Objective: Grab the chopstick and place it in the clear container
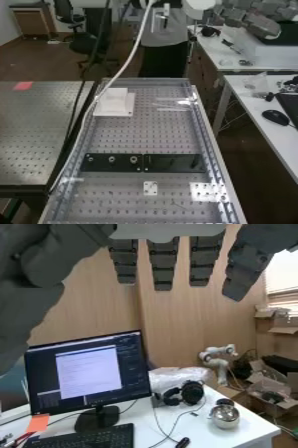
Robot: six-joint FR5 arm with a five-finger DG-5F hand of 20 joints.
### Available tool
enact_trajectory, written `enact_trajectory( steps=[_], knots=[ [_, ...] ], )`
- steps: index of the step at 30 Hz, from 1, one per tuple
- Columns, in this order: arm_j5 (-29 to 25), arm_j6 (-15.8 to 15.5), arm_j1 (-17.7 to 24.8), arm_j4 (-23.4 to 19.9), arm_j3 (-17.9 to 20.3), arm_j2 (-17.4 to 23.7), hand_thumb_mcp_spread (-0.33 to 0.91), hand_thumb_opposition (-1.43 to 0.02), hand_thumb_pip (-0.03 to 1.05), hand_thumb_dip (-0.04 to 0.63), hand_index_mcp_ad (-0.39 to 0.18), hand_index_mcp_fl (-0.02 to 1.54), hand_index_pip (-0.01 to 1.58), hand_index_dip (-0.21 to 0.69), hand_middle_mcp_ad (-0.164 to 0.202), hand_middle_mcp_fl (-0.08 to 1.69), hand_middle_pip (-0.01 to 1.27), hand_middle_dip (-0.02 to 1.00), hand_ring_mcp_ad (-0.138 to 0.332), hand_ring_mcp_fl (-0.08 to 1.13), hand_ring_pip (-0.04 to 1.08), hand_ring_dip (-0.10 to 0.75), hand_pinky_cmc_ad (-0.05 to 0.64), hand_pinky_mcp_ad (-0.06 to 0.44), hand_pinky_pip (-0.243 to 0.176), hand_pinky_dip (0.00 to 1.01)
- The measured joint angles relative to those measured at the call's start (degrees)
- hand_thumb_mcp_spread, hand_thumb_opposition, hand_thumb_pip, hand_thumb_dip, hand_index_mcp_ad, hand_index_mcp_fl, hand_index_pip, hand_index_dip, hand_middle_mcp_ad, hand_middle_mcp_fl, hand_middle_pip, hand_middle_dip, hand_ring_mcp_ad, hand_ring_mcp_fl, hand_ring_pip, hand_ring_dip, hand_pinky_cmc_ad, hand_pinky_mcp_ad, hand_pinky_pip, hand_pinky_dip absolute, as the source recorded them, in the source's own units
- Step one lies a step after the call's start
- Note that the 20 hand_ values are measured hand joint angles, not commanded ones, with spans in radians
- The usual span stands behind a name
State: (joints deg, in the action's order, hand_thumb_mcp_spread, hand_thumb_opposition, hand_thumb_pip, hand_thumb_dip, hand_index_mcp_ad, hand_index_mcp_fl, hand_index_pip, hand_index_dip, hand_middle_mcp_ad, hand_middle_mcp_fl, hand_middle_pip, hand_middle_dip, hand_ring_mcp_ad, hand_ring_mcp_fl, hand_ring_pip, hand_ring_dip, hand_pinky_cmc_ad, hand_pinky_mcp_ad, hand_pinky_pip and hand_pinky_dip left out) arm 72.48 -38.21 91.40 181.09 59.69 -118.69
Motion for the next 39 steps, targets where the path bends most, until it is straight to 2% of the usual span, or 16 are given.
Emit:
enact_trajectory(
  steps=[39],
  knots=[
    [0.57,-0.29,0.02,-0.82,0.95,0.79,0.14,-0.68,0.37,0.000,-0.087,0.02,0.07,0.232,0.094,0.02,0.12,0.20,0.197,0.01,0.08,0.096,0.508,0.328,-0.173,0.21]
  ],
)
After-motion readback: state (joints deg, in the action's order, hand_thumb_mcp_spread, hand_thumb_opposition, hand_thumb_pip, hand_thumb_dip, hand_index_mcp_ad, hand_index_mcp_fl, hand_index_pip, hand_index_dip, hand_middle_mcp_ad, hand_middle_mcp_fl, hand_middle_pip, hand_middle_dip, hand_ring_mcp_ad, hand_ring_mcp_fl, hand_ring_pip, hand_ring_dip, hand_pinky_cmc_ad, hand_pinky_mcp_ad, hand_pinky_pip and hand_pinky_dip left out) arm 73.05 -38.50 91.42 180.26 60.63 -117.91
